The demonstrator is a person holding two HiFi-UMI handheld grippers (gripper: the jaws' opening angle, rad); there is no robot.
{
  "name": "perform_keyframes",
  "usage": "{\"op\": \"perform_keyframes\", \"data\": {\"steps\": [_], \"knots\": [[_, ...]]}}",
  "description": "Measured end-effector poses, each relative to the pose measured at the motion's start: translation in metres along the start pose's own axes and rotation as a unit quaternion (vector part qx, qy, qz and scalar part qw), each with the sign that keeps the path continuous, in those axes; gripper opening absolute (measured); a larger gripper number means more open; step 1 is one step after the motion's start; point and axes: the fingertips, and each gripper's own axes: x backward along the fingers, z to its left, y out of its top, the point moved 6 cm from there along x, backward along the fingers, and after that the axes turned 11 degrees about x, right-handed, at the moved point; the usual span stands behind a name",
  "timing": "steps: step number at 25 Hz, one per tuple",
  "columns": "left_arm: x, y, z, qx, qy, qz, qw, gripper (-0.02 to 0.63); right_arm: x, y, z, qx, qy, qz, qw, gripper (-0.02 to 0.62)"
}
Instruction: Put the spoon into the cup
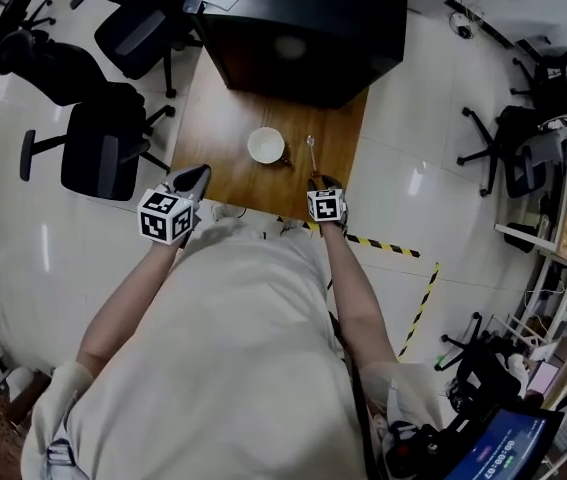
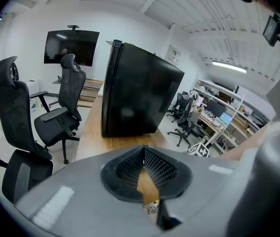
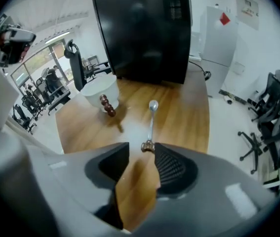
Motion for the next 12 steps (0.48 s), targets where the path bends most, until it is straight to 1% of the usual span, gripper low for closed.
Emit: {"op": "perform_keyframes", "data": {"steps": [3,7,10,12], "knots": [[0.0,0.001,0.003,0.008,0.005,0.0,1.0,0.0,-0.009,-0.005,-0.005,-0.001,0.002,0.015,1.0,0.153],[0.006,0.001,0.007,0.014,0.018,-0.002,0.9997,0.0,-0.015,-0.004,-0.009,0.009,0.007,0.016,1.0,0.153],[0.008,-0.002,0.011,0.036,0.028,-0.006,0.999,0.0,-0.021,-0.002,-0.01,0.007,0.014,0.012,1.0,0.153],[0.011,-0.003,0.012,0.041,0.036,-0.012,0.9984,0.0,-0.024,0.0,-0.011,0.004,0.015,0.013,1.0,0.153]]}}
